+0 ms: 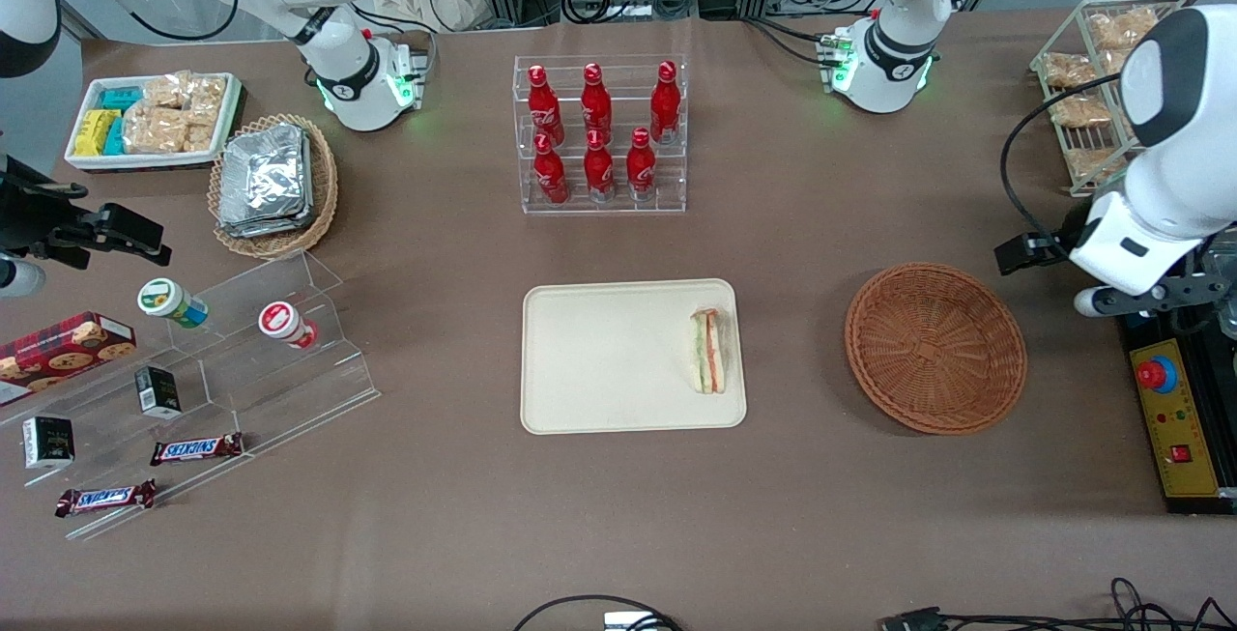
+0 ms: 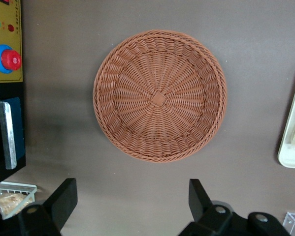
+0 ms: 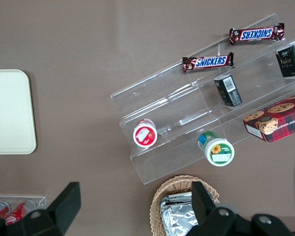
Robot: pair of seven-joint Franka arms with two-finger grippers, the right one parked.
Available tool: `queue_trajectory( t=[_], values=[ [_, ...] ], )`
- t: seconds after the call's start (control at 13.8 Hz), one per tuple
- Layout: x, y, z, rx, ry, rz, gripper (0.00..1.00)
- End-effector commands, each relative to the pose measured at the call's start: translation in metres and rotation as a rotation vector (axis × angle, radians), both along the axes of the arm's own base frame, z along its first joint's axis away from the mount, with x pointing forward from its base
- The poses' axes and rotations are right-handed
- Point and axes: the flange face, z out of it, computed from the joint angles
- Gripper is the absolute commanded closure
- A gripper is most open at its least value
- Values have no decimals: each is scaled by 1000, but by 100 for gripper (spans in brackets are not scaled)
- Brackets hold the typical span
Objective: Place sandwich from basket to tray
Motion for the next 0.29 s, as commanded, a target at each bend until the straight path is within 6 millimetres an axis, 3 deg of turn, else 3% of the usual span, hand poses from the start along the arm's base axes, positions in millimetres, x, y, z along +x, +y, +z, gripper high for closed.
queue_trajectory(
  t=[0.0,0.22],
  values=[
    [-2,4,16,-17,2,-32,0],
    [17,-1,20,-26,20,-89,0]
  ],
)
